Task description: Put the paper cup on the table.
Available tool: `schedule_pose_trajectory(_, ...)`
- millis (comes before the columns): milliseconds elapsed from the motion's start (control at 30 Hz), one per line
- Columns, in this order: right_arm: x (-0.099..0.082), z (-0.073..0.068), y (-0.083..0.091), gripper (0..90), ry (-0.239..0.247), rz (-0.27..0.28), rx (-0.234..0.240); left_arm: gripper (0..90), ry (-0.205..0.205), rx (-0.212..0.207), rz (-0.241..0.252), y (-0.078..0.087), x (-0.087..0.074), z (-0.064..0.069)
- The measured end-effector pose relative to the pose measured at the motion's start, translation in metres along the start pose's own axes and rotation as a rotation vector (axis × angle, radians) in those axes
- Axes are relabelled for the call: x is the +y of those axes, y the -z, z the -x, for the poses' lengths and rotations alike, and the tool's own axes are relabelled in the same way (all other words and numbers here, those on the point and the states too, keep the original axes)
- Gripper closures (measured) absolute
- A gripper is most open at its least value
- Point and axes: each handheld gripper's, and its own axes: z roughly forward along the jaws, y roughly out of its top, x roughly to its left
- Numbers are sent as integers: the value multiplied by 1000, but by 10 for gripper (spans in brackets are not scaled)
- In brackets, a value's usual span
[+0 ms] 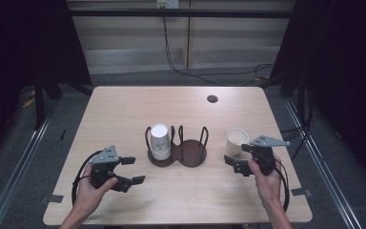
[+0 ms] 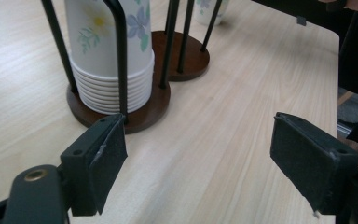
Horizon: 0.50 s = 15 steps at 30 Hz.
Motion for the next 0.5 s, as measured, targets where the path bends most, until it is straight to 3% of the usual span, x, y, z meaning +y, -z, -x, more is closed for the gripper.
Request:
schedule_pose_trajectory(67, -3, -8, -1, 136, 6, 19, 22, 183, -10, 1, -5, 0, -1, 1)
schedule_pose_trajectory(267, -2, -27, 0, 136, 57, -25, 58, 182, 7, -3, 12, 4, -2, 1)
schedule_pose_trajectory(367, -3, -33, 3, 136, 47, 13, 80, 181, -5, -2, 15, 6, -3, 1)
schedule_pose_trajectory(500, -15, -41, 0, 136, 36, 23, 106, 181, 7, 23, 34, 10, -6, 2)
